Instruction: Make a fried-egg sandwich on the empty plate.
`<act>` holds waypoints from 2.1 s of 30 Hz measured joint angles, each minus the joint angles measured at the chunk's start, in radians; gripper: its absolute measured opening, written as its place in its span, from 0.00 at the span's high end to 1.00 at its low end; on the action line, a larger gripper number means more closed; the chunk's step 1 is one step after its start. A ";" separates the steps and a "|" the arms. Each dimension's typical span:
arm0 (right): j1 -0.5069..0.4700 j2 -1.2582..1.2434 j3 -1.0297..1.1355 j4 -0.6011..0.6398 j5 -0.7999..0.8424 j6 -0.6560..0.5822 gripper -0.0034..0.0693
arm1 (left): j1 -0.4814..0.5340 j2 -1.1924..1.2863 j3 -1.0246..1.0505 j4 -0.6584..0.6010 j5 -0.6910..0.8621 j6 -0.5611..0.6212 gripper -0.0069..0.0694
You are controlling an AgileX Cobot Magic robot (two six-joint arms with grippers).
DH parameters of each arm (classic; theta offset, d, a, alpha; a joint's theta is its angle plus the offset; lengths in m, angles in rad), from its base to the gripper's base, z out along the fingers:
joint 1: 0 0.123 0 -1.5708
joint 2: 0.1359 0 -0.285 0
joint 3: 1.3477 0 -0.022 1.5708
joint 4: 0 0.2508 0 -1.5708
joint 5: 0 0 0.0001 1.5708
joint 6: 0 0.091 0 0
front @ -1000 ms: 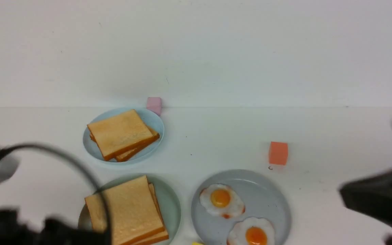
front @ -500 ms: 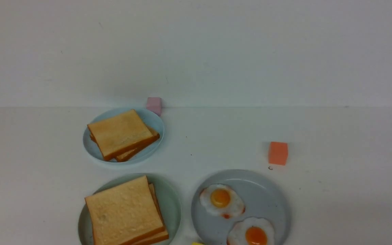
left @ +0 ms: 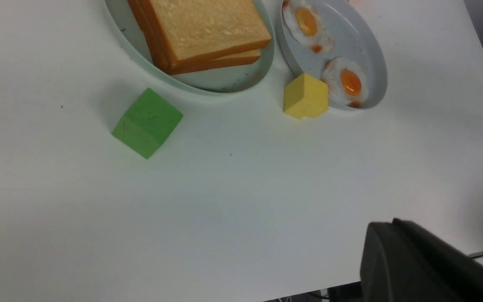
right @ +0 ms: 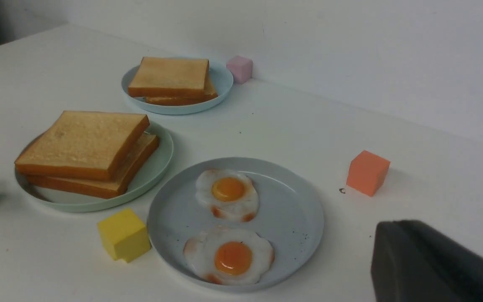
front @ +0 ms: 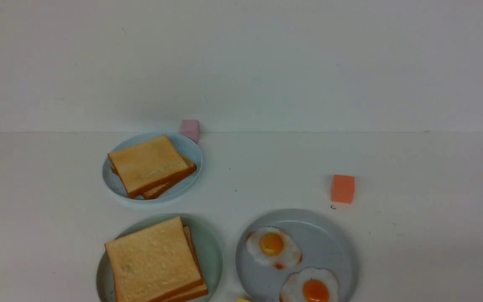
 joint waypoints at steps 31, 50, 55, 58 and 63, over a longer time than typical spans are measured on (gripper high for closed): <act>0.000 0.000 0.000 -0.009 -0.004 0.000 0.91 | 0.118 0.008 0.540 0.475 -0.831 0.082 0.93; 0.000 0.000 0.000 -0.010 -0.004 0.000 0.88 | 0.131 0.008 0.542 0.479 -0.846 0.086 0.92; 0.000 0.000 0.000 -0.018 -0.004 -0.002 0.87 | 0.131 0.008 0.542 0.480 -0.846 0.086 0.92; 0.000 0.000 0.000 -0.044 -0.004 -0.003 0.86 | 0.131 0.008 0.542 0.480 -0.846 0.086 0.91; -0.068 0.000 0.000 -0.019 0.012 -0.005 0.85 | 0.131 0.008 0.542 0.480 -0.846 0.086 0.91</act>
